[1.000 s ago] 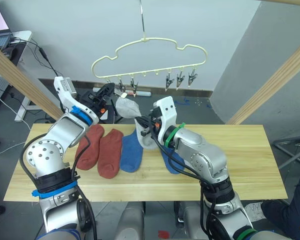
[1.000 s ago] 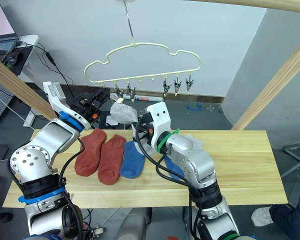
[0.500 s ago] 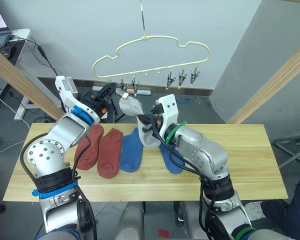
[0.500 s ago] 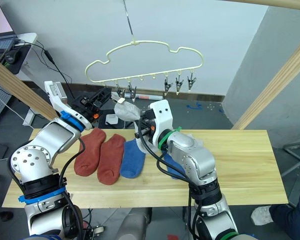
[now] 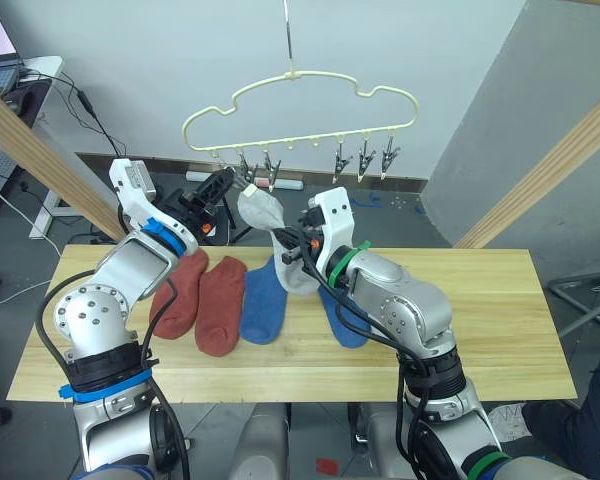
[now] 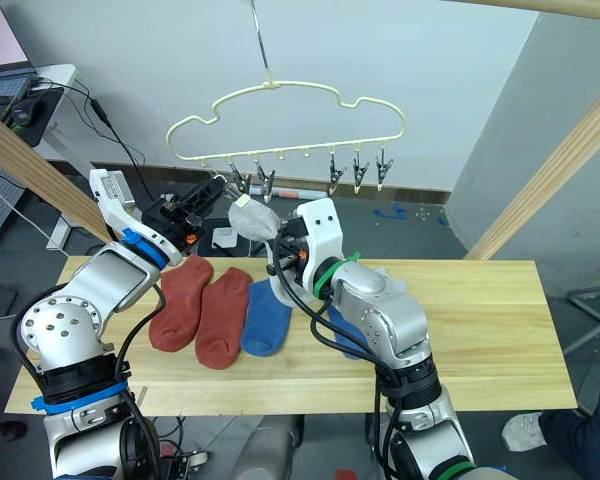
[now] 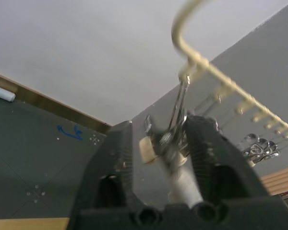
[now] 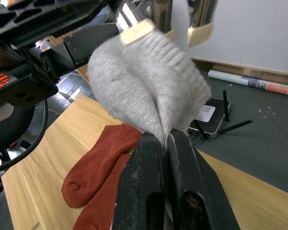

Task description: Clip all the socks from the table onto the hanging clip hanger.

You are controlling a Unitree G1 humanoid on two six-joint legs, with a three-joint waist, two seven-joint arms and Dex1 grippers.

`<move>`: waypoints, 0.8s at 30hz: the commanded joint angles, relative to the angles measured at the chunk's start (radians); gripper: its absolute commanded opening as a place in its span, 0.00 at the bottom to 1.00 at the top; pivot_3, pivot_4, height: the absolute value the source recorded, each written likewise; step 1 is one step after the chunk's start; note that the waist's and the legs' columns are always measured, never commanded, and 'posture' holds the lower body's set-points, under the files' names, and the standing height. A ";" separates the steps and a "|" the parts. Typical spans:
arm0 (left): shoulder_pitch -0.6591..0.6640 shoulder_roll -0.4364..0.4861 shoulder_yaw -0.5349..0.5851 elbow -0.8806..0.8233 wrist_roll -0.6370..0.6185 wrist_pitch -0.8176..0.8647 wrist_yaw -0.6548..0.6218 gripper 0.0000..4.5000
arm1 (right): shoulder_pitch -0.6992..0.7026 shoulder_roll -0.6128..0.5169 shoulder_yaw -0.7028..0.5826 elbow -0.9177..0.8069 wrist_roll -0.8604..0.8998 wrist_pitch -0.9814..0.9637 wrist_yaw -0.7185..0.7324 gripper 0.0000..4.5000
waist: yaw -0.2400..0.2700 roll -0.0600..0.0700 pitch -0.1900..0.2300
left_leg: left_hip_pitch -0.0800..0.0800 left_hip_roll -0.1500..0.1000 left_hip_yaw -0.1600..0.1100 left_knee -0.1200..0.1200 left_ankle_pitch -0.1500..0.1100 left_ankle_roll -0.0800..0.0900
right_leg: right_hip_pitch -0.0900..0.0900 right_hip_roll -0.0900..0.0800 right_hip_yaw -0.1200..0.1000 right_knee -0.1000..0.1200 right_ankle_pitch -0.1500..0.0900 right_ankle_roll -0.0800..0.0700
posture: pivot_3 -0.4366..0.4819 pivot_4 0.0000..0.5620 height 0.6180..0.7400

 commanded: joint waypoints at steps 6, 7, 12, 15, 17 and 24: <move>0.018 0.077 0.020 -0.069 0.010 -0.011 -0.009 0.94 | -0.017 0.054 0.031 0.027 0.015 -0.052 0.002 0.00 | -0.001 0.000 0.000 | 0.000 0.000 0.000 0.000 0.000 0.000 | 0.000 0.000 0.000 0.000 0.000 0.000 | 0.71 0.58 1.00; 0.027 0.096 0.016 -0.074 0.026 -0.008 -0.013 0.94 | -0.015 0.066 0.032 0.048 0.019 -0.063 0.003 0.00 | -0.002 0.000 0.000 | 0.000 0.000 0.000 0.000 0.000 0.000 | 0.000 0.000 0.000 0.000 0.000 0.000 | 0.71 0.58 1.00; 0.104 0.201 -0.060 -0.131 0.184 0.005 -0.011 0.94 | -0.010 0.121 0.017 0.130 0.098 -0.074 0.028 0.17 | 0.000 0.001 0.001 | 0.000 0.000 0.000 0.000 0.000 0.000 | -0.001 0.000 0.000 0.000 0.000 0.000 | 0.74 0.59 1.00; 0.148 0.237 -0.102 -0.170 0.273 -0.023 -0.048 0.94 | -0.015 0.085 0.050 0.144 0.083 -0.086 0.019 0.40 | 0.000 0.001 0.001 | 0.000 0.000 0.000 0.000 0.000 0.000 | -0.001 0.000 0.000 0.000 0.000 0.000 | 0.74 0.60 1.00; 0.177 0.251 -0.116 -0.192 0.302 -0.040 -0.107 0.94 | 0.002 0.038 0.079 0.135 0.061 -0.087 0.020 0.56 | 0.001 0.002 0.002 | 0.000 0.000 0.000 0.000 0.000 0.000 | -0.001 0.000 0.001 0.000 0.000 0.000 | 0.74 0.61 1.00; 0.283 0.254 -0.164 -0.284 0.406 -0.132 -0.269 0.94 | 0.150 -0.232 0.144 -0.015 -0.067 -0.194 0.085 0.99 | 0.012 0.002 0.006 | -0.001 0.000 0.000 -0.001 0.000 0.000 | -0.001 -0.001 0.001 -0.001 0.000 0.000 | 0.74 0.61 1.00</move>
